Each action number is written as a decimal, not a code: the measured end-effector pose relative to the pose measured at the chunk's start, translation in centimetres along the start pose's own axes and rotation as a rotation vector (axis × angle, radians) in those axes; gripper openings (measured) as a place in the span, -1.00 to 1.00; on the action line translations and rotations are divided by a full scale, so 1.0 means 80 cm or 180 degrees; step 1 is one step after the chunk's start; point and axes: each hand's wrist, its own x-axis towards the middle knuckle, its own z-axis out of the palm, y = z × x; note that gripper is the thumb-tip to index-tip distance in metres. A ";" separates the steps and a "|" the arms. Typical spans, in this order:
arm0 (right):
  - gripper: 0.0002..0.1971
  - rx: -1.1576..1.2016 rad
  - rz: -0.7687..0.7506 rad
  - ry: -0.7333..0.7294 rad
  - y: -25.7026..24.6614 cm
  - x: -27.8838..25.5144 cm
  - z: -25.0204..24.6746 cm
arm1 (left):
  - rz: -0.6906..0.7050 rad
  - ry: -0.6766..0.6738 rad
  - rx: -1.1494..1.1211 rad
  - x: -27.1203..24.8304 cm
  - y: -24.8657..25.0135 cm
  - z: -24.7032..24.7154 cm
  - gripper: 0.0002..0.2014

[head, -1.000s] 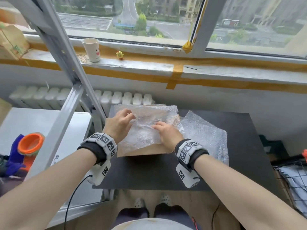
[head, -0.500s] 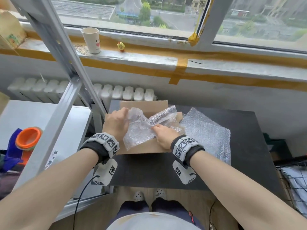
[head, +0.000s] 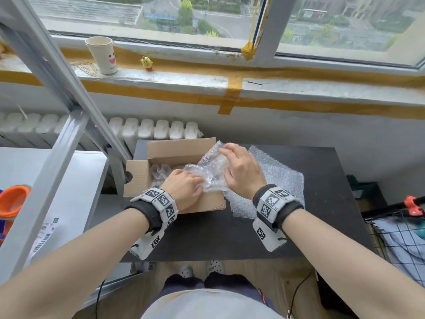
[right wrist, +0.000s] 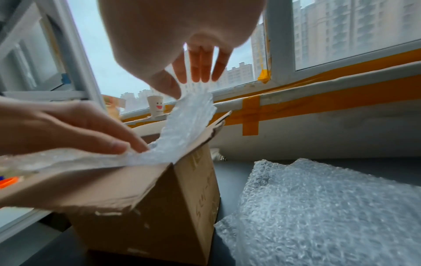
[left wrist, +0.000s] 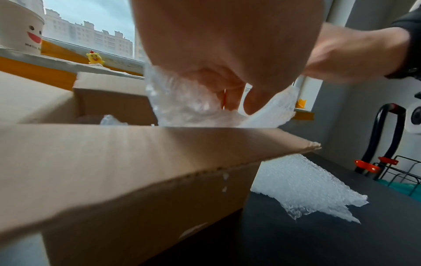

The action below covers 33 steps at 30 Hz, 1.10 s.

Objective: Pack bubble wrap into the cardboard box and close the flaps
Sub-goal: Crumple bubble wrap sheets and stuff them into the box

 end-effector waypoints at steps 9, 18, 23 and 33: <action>-0.45 -0.0021 0.0107 -0.1460 -0.008 -0.005 0.029 | -0.0355 -0.0918 -0.0803 0.007 -0.003 -0.002 -0.69; -0.52 -0.0571 -0.0158 -0.1781 -0.016 -0.005 0.044 | -0.0918 0.0024 -0.0368 -0.020 -0.041 -0.018 -0.65; -0.54 -0.0154 -0.0136 -0.1866 -0.011 -0.003 0.045 | -0.0930 -0.0597 -0.0463 -0.025 -0.043 -0.029 -0.81; -0.54 0.0415 -0.0037 -0.1689 -0.005 0.003 0.025 | 0.0194 0.0319 -0.1052 -0.011 -0.003 -0.030 -0.83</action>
